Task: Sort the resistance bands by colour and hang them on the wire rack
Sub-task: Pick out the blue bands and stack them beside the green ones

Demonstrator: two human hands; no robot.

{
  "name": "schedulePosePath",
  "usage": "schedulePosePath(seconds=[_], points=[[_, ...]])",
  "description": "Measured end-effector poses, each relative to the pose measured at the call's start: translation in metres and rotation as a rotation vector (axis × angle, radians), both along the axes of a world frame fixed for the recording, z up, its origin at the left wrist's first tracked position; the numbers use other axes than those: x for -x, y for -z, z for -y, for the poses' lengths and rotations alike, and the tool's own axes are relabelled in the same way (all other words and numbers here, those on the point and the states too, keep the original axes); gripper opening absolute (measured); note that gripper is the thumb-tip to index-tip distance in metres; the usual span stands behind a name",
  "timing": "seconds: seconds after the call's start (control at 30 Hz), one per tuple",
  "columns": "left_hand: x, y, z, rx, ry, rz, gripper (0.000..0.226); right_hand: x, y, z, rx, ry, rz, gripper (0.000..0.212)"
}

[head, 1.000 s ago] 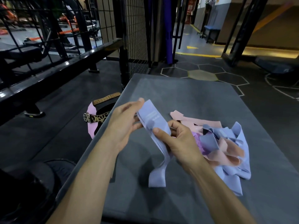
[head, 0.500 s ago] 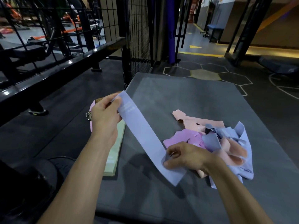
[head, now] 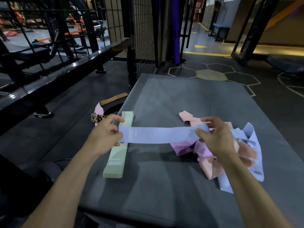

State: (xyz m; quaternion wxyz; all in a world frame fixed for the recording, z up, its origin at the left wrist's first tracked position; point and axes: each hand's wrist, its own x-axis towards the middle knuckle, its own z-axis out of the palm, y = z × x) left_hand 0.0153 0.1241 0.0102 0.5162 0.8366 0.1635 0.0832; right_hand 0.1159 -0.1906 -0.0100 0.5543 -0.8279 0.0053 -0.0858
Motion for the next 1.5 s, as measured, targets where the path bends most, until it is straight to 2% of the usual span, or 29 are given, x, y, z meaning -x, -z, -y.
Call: schedulePosePath(seconds=[0.07, 0.13, 0.23, 0.33, 0.4, 0.53, 0.7, 0.77, 0.87, 0.97, 1.07, 1.5], points=[[0.004, -0.002, -0.002, -0.041, 0.060, -0.010, 0.044, 0.000, -0.001, -0.003, 0.153, 0.018, 0.097, 0.041], [0.008, -0.001, -0.003, -0.098, 0.141, -0.042, 0.040, -0.001, -0.002, -0.006, 0.160, 0.025, 0.136, 0.042], [0.012, 0.004, -0.008, -0.231, 0.243, -0.133, 0.037, -0.005, -0.002, -0.010, 0.107, 0.041, 0.186, 0.031], [0.015, 0.006, -0.006, -0.238, 0.388, -0.199, 0.037, -0.008, -0.006, -0.010, 0.010, 0.037, 0.189, 0.020], [0.014, 0.008, -0.002, -0.257, 0.442, -0.180, 0.031, -0.011, -0.010, -0.013, -0.080, 0.029, 0.155, 0.016], [0.013, 0.007, 0.002, -0.455, 0.474, -0.074, 0.008, -0.029, -0.021, -0.028, -0.137, -0.015, 0.092, 0.012], [0.010, 0.006, 0.022, -0.575, 0.658, 0.024, 0.008, -0.073, -0.036, -0.078, 0.080, -0.204, 0.130, 0.017], [0.010, 0.006, 0.029, -0.581, 0.745, -0.032, 0.011, -0.089, -0.036, -0.102, 0.211, -0.280, 0.153, 0.018], [0.002, 0.009, 0.029, -0.589, 0.791, -0.140, 0.017, -0.104, -0.029, -0.134, 0.395, -0.355, 0.128, 0.008], [-0.007, 0.012, 0.033, -0.595, 0.815, -0.247, 0.021, -0.113, -0.015, -0.157, 0.483, -0.403, 0.090, 0.007], [-0.015, 0.015, 0.038, -0.578, 0.852, -0.350, 0.020, -0.119, 0.000, -0.173, 0.567, -0.423, 0.049, 0.008], [-0.029, 0.021, 0.041, -0.453, 0.916, -0.446, 0.020, -0.136, 0.034, -0.197, 0.890, -0.365, -0.004, 0.021]])
